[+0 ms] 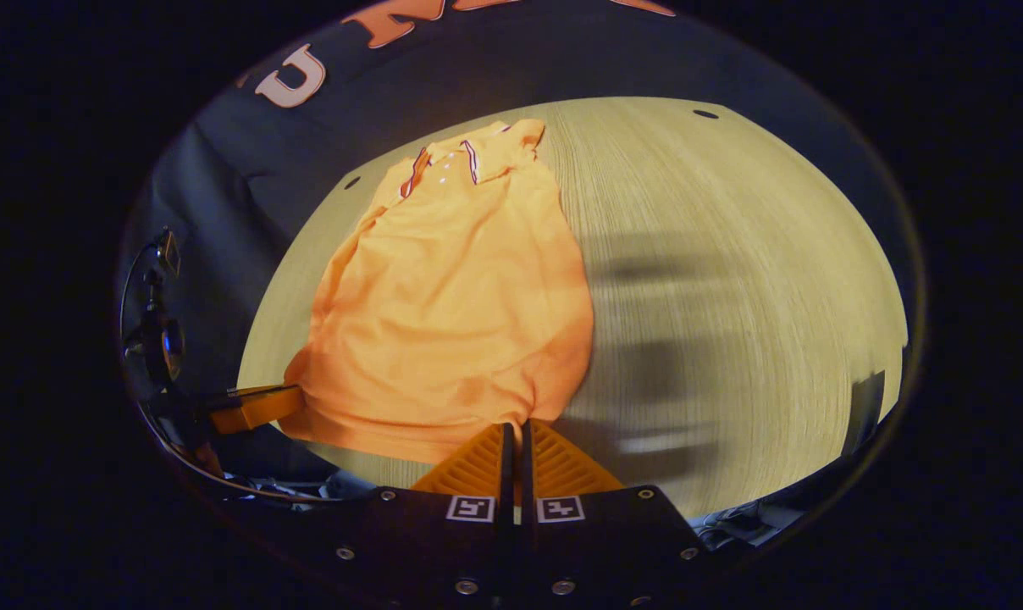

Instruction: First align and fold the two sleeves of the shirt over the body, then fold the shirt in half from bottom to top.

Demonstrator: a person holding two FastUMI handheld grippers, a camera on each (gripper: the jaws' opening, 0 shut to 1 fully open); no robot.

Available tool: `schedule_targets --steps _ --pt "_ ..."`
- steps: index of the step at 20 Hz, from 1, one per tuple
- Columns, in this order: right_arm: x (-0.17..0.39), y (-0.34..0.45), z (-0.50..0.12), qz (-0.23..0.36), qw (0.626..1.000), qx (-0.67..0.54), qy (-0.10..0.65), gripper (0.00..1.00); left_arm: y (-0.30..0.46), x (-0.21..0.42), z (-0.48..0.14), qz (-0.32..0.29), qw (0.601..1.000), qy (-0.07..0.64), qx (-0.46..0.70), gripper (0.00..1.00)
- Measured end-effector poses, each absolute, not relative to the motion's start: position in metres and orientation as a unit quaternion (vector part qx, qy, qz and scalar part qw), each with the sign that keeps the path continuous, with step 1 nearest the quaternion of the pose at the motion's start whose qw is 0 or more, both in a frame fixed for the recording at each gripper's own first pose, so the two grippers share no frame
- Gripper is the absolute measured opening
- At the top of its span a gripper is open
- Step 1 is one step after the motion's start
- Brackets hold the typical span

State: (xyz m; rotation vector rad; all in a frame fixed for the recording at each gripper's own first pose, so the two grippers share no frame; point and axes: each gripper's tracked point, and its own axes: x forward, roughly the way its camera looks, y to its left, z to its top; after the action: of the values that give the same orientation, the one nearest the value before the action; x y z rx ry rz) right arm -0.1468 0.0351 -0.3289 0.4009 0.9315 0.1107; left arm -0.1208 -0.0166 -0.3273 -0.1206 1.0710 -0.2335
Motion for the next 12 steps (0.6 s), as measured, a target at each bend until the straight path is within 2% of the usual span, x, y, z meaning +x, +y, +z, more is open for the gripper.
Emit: schedule_targets --steps 9,12 --pt "-0.086 0.012 -0.275 0.05 0.901 0.189 0.388 0.02 -0.013 -0.057 -0.271 -0.118 0.882 0.451 -0.06 0.01" --pt "-0.085 0.01 -0.288 0.047 0.888 0.175 0.422 0.01 -0.013 -0.042 -0.268 -0.128 0.88 0.453 -0.052 0.01"
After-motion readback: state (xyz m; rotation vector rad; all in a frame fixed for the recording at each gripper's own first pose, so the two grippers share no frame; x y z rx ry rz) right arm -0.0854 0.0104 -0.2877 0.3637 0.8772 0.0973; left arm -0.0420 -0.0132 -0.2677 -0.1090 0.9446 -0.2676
